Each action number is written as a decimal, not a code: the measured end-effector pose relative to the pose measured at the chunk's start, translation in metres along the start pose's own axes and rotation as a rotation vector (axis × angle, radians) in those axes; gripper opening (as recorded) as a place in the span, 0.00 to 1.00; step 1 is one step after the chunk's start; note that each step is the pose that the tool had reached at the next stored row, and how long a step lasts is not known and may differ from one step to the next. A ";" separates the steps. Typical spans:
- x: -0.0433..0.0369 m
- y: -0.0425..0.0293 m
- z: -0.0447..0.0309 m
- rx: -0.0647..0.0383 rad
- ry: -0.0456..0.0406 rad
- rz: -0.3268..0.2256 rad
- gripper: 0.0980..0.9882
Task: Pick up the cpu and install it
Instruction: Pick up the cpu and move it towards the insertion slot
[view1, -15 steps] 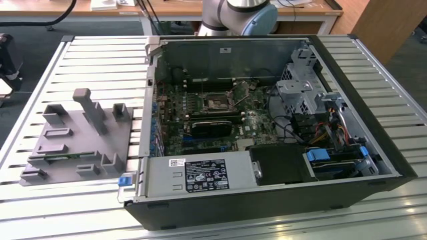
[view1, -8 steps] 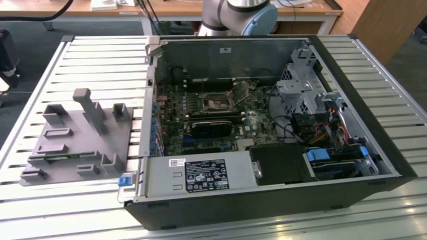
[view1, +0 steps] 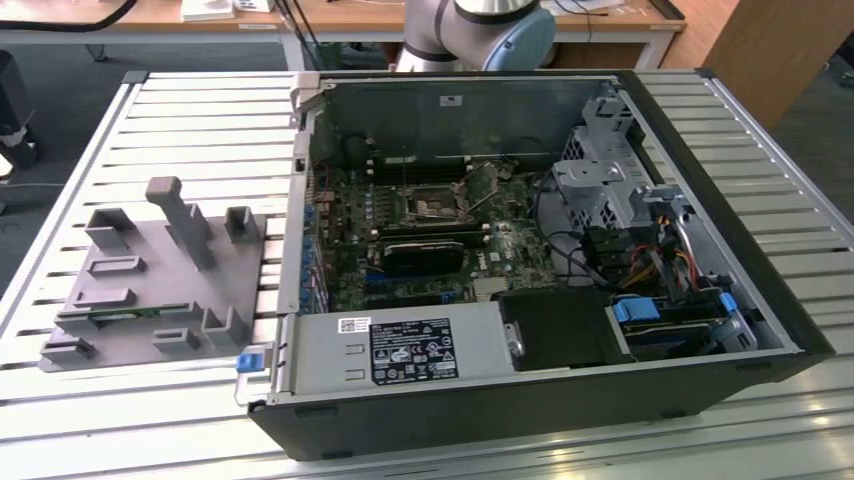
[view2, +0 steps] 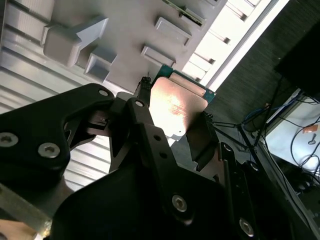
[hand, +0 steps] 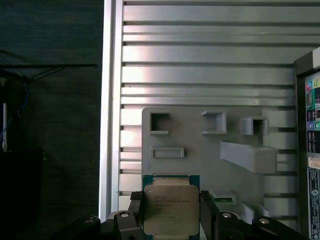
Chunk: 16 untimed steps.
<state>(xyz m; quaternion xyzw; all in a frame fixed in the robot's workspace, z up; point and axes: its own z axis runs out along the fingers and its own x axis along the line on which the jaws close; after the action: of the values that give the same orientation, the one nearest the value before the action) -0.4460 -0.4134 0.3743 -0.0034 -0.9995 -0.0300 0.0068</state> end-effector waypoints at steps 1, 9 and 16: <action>0.0000 0.0001 -0.0016 0.000 -0.0001 0.000 0.49; 0.0003 0.0012 -0.0185 0.000 -0.0002 0.000 0.49; 0.0004 0.0018 -0.0279 0.000 -0.0001 0.000 0.49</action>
<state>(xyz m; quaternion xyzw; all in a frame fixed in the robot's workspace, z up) -0.4460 -0.4133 0.4023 -0.0035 -0.9995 -0.0300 0.0067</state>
